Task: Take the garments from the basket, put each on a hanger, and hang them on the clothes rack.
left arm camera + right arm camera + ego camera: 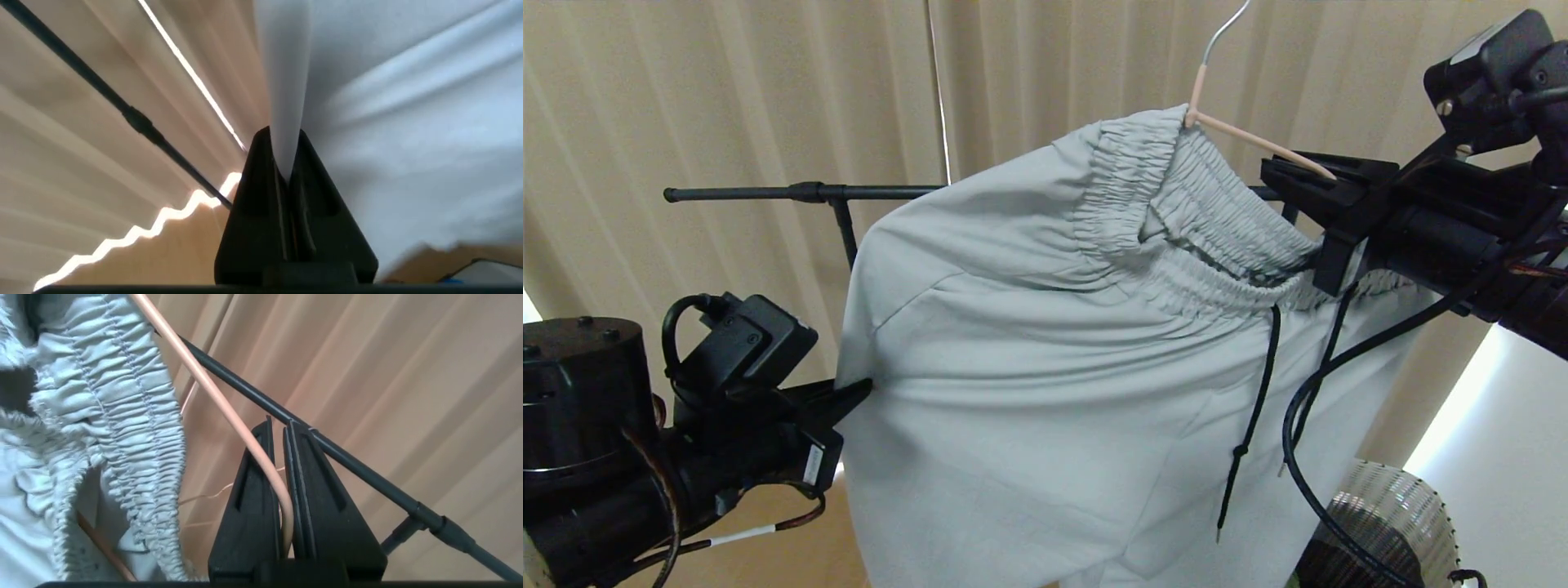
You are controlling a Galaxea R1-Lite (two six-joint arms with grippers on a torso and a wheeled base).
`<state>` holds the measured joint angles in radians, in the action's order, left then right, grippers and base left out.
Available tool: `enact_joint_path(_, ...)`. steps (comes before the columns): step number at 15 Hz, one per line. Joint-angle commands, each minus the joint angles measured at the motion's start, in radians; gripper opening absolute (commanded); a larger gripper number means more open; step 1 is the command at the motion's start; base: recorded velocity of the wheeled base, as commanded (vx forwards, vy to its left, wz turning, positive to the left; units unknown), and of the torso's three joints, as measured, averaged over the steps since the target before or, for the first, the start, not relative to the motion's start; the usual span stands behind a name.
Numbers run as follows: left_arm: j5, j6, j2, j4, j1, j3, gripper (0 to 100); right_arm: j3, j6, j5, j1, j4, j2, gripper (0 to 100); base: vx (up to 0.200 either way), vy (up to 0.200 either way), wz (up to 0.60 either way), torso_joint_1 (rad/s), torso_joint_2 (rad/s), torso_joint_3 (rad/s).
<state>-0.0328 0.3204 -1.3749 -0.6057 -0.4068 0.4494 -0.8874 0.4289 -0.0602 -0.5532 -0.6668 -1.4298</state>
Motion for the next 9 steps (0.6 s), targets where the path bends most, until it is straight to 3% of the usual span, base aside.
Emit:
enact_joint_path(1, -0.001, 0.002, 0.002, 0.0, 0.019, -0.021, 0, -0.002, 0.001, -0.003, 0.01, 0.0, -0.003, 0, 0.0, 0.0, 0.0, 0.0, 0.0, 0.0)
enact_joint_path(5, -0.003, 0.161, 0.004, -0.002, 0.148, -0.092, 0, -0.002, 0.002, -0.003, 0.078, 0.001, -0.003, 0, 0.0, 0.0, 0.0, 0.0, 0.0, 0.0)
enact_joint_path(9, -0.003, 0.166, 0.007, 0.0, 0.157, -0.098, 0, -0.004, 0.002, -0.004, 0.107, 0.001, -0.004, 0, 0.0, 0.0, 0.0, 0.0, 0.0, 0.0)
